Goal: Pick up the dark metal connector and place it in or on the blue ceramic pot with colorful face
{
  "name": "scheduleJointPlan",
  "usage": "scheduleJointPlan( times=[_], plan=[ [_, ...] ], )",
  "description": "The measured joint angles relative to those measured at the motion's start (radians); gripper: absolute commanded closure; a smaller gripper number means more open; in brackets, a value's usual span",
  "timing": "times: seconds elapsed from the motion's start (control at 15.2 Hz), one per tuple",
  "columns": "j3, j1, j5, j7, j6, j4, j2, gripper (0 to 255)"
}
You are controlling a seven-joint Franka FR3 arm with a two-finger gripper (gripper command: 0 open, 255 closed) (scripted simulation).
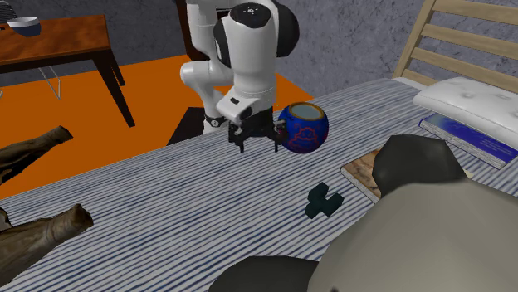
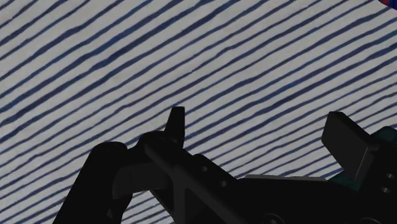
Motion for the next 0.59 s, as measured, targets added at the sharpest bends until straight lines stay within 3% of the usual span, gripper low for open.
scheduleJointPlan(
  times=[0.33, 0.59],
  plan=[
    [0.037, 0.037, -0.017, 0.038, 0.033, 0.125, 0.153, 0],
    [0.060, 0.077, -0.048, 0.073, 0.027, 0.285, 0.304, 0]
  ],
)
